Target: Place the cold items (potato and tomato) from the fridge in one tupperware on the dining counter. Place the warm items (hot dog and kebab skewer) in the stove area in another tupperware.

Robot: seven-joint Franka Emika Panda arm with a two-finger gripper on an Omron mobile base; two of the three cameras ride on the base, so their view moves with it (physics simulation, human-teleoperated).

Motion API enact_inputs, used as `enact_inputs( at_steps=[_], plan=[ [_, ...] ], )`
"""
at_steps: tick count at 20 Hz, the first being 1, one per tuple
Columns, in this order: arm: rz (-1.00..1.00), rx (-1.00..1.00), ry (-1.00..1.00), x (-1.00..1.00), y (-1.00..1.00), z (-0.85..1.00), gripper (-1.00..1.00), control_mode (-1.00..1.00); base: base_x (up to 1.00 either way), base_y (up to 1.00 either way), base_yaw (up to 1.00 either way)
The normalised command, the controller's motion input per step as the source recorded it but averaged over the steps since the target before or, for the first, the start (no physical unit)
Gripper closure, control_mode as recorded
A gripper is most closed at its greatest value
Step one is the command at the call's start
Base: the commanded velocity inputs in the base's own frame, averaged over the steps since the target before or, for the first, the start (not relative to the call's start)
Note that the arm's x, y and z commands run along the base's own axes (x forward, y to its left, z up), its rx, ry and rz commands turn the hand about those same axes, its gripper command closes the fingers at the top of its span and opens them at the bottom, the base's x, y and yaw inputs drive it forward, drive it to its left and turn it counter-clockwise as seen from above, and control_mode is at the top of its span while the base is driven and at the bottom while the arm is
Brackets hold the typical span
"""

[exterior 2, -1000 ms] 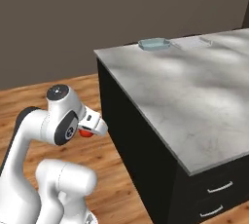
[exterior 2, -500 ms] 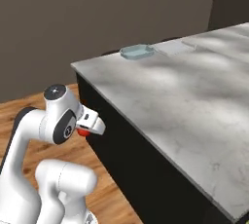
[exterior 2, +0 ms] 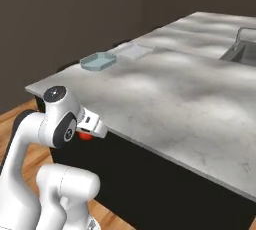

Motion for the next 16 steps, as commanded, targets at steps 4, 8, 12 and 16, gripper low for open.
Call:
enact_inputs(
  at_steps=[4,8,12,16],
  plan=[
    [0.00,0.00,0.00,0.00,0.00,0.00,1.00,1.00,0.15,1.00,-0.36],
    [0.00,0.00,0.00,0.00,0.00,0.00,1.00,1.00,0.17,1.00,-0.45],
    [0.00,0.00,0.00,0.00,0.00,0.00,1.00,1.00,0.16,1.00,-0.47],
    [0.00,0.00,0.00,0.00,0.00,0.00,1.00,1.00,0.14,1.00,-0.49]
  ],
)
